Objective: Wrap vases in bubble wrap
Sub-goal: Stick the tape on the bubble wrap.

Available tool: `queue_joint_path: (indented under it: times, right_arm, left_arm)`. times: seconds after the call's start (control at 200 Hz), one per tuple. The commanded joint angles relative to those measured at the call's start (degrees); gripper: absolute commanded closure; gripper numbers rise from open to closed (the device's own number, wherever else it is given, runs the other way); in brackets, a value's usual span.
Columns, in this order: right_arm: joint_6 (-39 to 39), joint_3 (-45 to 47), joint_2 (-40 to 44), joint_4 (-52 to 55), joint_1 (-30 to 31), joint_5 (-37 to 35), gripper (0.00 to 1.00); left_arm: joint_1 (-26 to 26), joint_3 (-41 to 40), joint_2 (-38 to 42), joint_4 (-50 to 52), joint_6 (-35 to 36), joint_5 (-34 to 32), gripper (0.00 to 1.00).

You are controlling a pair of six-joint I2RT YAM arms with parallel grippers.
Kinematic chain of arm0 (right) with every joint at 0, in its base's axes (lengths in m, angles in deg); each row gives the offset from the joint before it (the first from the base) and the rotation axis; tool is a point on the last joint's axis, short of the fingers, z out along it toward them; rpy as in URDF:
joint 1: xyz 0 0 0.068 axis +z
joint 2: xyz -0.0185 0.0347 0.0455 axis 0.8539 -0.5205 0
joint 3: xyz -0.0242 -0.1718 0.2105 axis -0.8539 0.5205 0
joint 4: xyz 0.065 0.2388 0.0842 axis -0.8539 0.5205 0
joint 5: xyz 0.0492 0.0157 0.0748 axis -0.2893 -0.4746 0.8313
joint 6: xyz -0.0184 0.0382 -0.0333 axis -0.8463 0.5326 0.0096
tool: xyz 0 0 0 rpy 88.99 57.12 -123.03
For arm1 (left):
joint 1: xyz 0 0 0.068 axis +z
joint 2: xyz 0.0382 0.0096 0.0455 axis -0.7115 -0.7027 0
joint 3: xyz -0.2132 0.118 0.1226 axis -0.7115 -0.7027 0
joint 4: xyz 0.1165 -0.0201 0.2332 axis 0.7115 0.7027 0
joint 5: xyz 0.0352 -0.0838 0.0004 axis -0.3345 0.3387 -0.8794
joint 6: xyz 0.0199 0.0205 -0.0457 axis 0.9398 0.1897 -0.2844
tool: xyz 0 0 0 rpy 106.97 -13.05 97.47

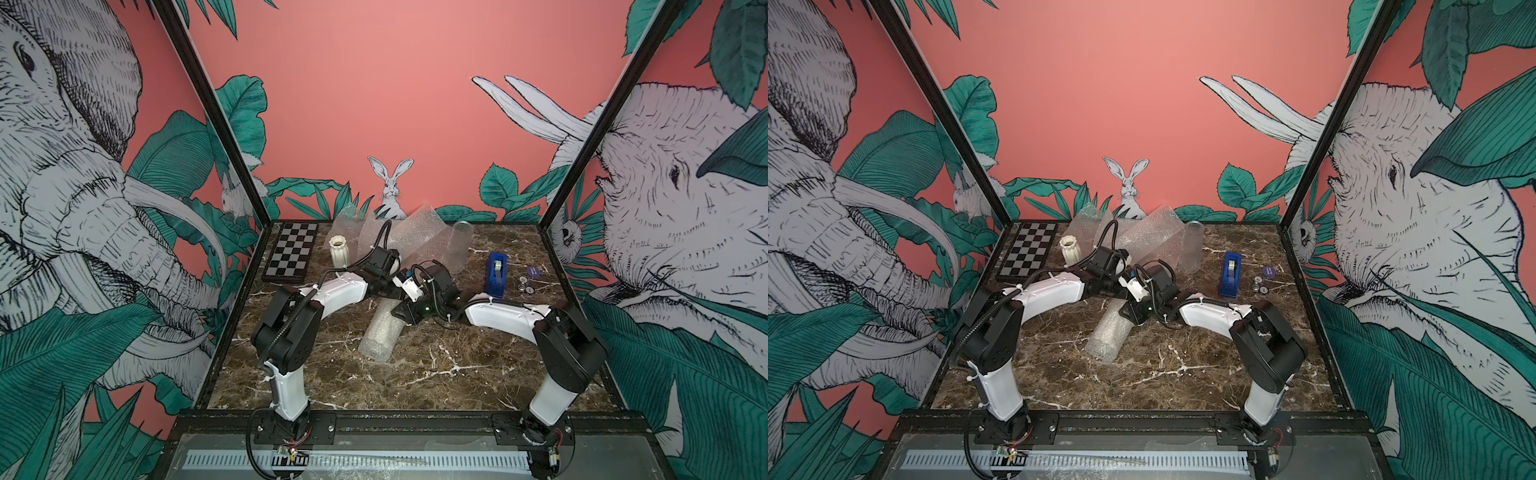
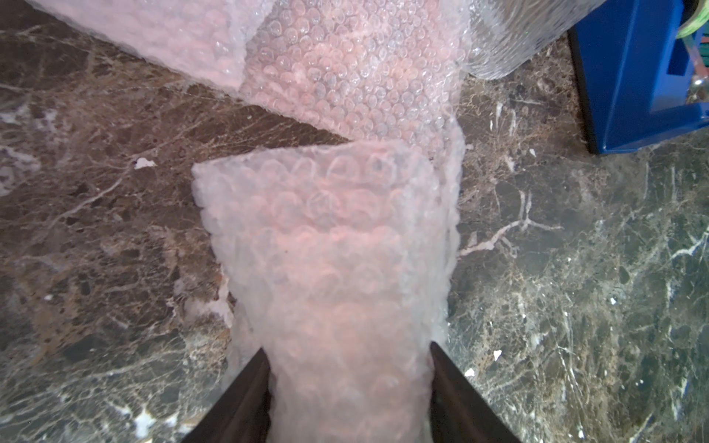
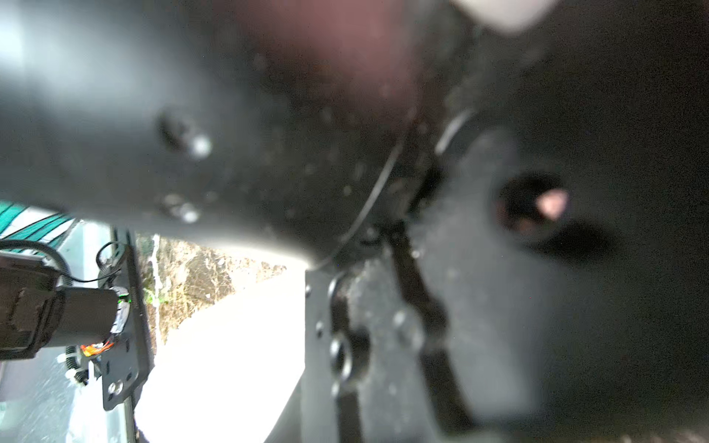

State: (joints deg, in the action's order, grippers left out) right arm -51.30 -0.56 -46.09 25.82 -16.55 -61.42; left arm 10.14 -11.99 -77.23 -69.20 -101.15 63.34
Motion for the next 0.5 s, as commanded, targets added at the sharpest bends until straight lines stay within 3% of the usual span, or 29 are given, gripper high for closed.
queue_joint_path:
  times: [0.0,0.265,0.495]
  right_arm:
    - [2.03,0.79,-0.72,-1.25,1.00,-5.97,0.71]
    - [4.08,1.64,-0.61,-1.27,1.45,-8.36,0.71]
    - [5.64,3.55,-0.16,-5.45,1.43,-1.44,0.66]
  left_arm:
    - [-1.19,-2.57,1.10,6.02,-0.70,0.34,0.39]
    - [-1.16,-2.76,1.22,5.67,-1.33,-0.09,0.39]
    - [-1.14,-3.07,1.54,5.71,-1.59,-0.87,0.40]
